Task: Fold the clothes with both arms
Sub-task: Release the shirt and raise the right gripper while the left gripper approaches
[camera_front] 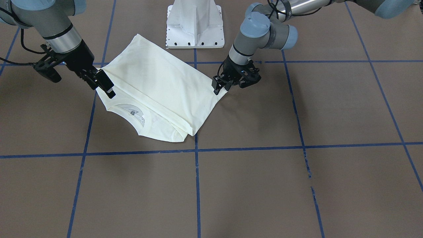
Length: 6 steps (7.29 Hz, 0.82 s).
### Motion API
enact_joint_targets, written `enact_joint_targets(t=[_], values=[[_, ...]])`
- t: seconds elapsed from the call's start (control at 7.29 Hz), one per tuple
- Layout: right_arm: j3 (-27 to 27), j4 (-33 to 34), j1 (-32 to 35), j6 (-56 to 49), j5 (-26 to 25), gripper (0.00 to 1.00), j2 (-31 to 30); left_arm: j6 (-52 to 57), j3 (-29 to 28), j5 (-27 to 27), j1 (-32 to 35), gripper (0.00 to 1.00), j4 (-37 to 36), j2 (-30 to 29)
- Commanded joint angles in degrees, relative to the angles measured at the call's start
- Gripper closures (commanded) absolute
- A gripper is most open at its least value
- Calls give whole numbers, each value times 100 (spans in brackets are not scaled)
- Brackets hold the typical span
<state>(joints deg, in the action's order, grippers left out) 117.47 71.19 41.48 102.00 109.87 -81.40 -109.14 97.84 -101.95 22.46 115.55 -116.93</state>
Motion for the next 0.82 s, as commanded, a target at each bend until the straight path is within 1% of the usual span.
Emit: enact_joint_targets(t=[0.0,0.14,0.27,0.41,0.69], values=[[-14,0,0,-5,-36,0,80,-291,15,0,-93,38,-111,13],[-23,0,0,-5,-45,0,80,-292,7,0,-102,39,-111,13],[-23,0,0,4,-53,0,107,-309,7,0,-102,64,-111,13],[-32,0,0,4,-53,0,124,-310,15,0,-102,100,-111,21],[-75,0,0,4,-45,0,142,-266,15,-9,-23,100,-120,4]])
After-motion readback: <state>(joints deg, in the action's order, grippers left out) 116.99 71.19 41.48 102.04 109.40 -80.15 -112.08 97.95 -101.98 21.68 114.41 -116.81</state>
